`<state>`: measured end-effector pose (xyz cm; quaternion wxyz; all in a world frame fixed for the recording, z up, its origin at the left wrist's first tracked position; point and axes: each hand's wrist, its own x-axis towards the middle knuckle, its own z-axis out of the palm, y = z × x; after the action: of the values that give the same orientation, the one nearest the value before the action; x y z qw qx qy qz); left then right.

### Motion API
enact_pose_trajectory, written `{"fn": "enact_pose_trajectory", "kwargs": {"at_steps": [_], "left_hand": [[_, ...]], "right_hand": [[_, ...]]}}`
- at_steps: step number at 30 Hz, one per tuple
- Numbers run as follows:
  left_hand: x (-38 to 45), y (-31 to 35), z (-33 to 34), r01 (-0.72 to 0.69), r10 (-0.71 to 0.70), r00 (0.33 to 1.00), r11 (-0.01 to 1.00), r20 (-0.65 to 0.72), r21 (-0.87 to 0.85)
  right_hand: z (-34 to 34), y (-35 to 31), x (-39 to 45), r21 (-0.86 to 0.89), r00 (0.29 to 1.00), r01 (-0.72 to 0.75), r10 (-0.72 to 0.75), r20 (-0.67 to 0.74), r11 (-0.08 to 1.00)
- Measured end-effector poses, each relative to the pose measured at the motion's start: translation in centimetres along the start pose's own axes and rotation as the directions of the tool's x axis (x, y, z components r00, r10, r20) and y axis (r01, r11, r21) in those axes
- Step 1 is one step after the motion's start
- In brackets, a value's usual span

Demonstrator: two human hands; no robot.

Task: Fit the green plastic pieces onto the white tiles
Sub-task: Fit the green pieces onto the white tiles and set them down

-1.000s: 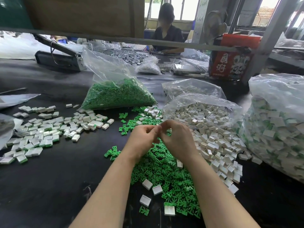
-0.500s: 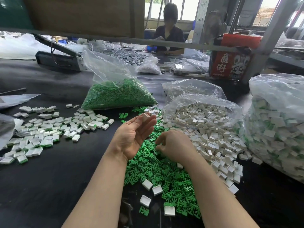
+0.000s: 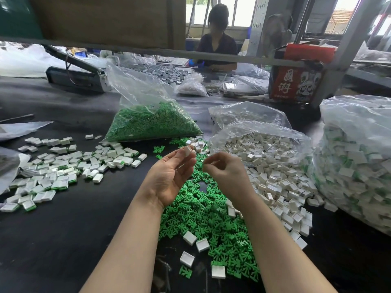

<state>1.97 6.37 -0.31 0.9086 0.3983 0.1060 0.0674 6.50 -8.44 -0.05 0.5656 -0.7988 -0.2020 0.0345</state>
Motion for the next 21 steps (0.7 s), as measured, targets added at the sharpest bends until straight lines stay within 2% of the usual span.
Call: {"fn": "enact_pose_trajectory", "kwargs": {"at_steps": [3, 7, 10, 15, 21], "left_hand": [[0.0, -0.2, 0.1, -0.006, 0.009, 0.999, 0.999, -0.049, 0.053], [0.1, -0.4, 0.2, -0.023, 0.024, 1.0, 0.994, -0.01, 0.108], [-0.1, -0.6, 0.5, -0.049, 0.049, 0.999, 0.98, 0.005, 0.194], [-0.2, -0.9, 0.8, -0.078, 0.077, 0.997, 0.965, 0.015, 0.25], [-0.4, -1.2, 0.9, -0.139, 0.13, 0.99, 0.929, 0.049, 0.343]], "right_hand": [[-0.3, -0.6, -0.2, 0.313, 0.999, 0.001, 0.016, -0.05, 0.95], [-0.6, -0.6, -0.2, 0.542, 0.998, -0.011, 0.042, -0.045, 0.841], [-0.6, -0.5, -0.1, 0.55, 0.998, -0.005, 0.038, -0.049, 0.835], [-0.5, -0.4, 0.0, 0.491, 0.991, 0.064, 0.002, -0.132, 0.869], [-0.6, -0.1, -0.1, 0.472, 0.985, 0.113, -0.037, -0.167, 0.874]]}}
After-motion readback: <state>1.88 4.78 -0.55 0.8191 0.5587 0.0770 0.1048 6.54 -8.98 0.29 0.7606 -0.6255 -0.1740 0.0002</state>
